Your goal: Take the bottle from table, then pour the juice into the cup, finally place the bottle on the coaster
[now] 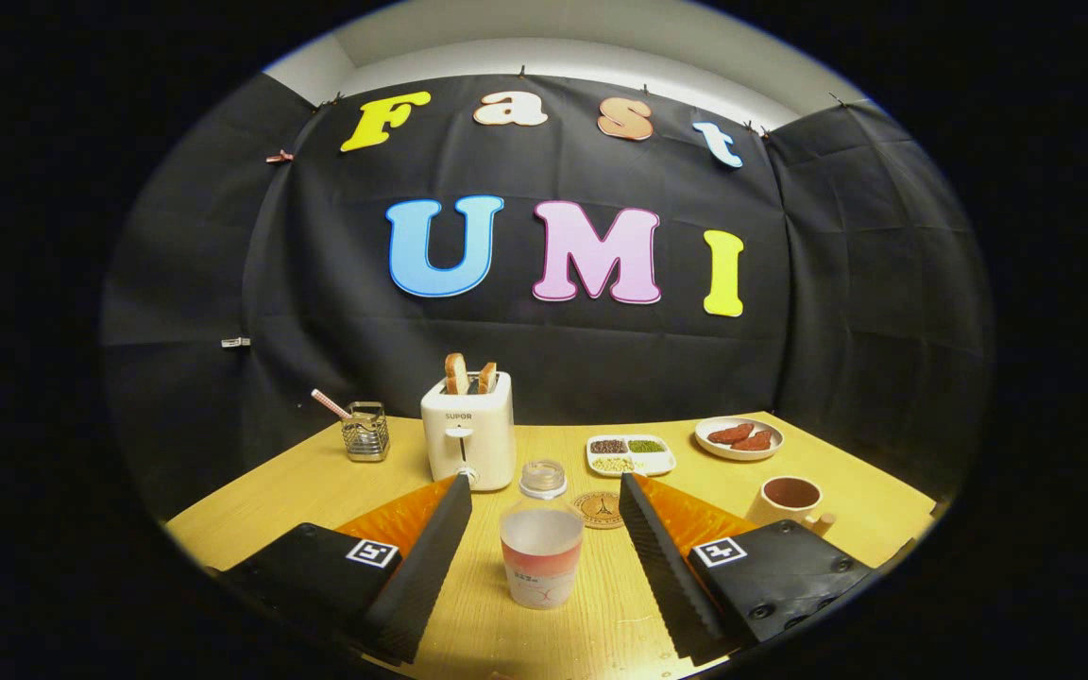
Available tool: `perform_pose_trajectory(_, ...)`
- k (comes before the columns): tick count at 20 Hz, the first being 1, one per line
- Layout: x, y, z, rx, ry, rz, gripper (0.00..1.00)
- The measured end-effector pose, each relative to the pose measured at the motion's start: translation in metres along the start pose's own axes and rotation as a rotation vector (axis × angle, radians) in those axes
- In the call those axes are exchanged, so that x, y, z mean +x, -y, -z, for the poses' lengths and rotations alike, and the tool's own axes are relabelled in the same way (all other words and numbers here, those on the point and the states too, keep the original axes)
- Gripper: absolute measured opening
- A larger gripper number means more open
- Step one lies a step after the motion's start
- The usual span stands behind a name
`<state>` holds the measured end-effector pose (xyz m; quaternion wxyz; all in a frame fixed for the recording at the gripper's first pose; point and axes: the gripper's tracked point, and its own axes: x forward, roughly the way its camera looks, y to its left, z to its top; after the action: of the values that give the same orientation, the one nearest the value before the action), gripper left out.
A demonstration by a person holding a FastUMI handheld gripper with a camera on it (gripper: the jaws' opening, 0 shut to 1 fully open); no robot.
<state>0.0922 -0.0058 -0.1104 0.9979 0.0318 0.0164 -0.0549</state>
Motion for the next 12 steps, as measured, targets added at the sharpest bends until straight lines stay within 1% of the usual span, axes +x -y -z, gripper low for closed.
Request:
perform_pose_trajectory(4,0.017,-0.005,0.026,-0.002,-0.039,0.01,0.97)
perform_pose_trajectory(9,0.039,-0.007,0.049,-0.026,-0.075,0.021,0.97)
perform_pose_trajectory(12,0.047,-0.006,0.064,-0.086,-0.094,0.036,0.97)
